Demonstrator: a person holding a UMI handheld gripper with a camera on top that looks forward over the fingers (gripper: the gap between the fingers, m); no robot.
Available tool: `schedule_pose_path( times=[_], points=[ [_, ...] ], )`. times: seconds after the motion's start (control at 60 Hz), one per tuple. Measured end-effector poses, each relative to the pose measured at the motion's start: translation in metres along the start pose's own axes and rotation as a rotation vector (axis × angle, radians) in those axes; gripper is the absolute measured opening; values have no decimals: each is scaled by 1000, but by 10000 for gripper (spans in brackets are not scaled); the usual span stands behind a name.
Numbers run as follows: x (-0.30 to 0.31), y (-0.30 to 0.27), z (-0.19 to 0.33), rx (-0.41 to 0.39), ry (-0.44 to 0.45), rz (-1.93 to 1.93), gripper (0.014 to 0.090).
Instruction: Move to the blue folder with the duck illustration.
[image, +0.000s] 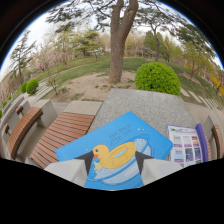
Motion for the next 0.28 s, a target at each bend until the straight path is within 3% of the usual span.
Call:
schedule_pose_path(
  times=[0.283],
  points=[
    [1, 7, 9, -18, 7, 8, 828]
  ],
)
